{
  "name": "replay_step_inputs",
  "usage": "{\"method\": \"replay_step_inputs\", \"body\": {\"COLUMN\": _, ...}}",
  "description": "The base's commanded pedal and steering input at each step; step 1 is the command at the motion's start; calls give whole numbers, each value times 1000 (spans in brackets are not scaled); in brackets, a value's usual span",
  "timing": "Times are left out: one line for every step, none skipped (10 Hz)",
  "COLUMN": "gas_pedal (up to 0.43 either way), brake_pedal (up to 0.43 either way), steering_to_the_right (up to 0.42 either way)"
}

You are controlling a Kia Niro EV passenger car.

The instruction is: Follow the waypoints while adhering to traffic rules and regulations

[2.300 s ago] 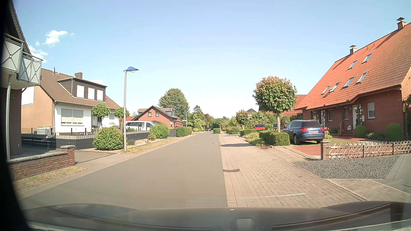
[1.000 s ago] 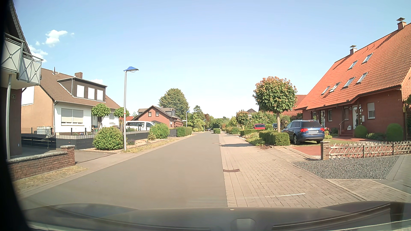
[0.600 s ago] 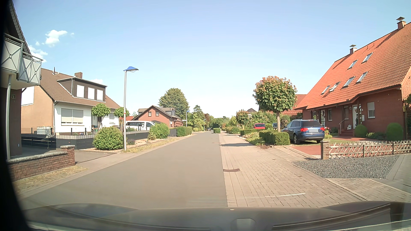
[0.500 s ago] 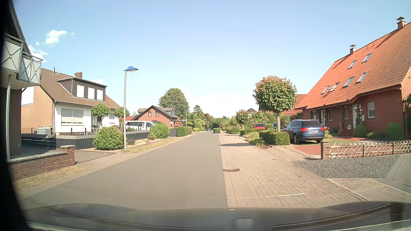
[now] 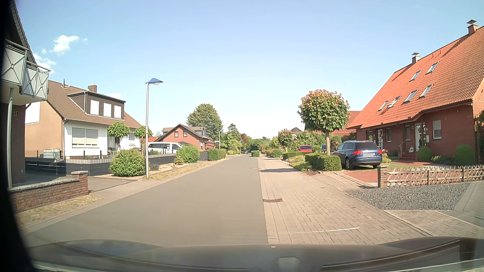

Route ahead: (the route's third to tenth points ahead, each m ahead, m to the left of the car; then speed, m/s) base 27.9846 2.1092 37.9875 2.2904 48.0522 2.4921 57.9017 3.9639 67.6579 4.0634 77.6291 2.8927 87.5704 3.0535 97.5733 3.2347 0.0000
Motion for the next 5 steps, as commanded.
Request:
{"method": "replay_step_inputs", "body": {"gas_pedal": 0, "brake_pedal": 305, "steering_to_the_right": -13}}
{"method": "replay_step_inputs", "body": {"gas_pedal": 0, "brake_pedal": 305, "steering_to_the_right": -14}}
{"method": "replay_step_inputs", "body": {"gas_pedal": 0, "brake_pedal": 305, "steering_to_the_right": -16}}
{"method": "replay_step_inputs", "body": {"gas_pedal": 0, "brake_pedal": 305, "steering_to_the_right": -16}}
{"method": "replay_step_inputs", "body": {"gas_pedal": 0, "brake_pedal": 305, "steering_to_the_right": -16}}
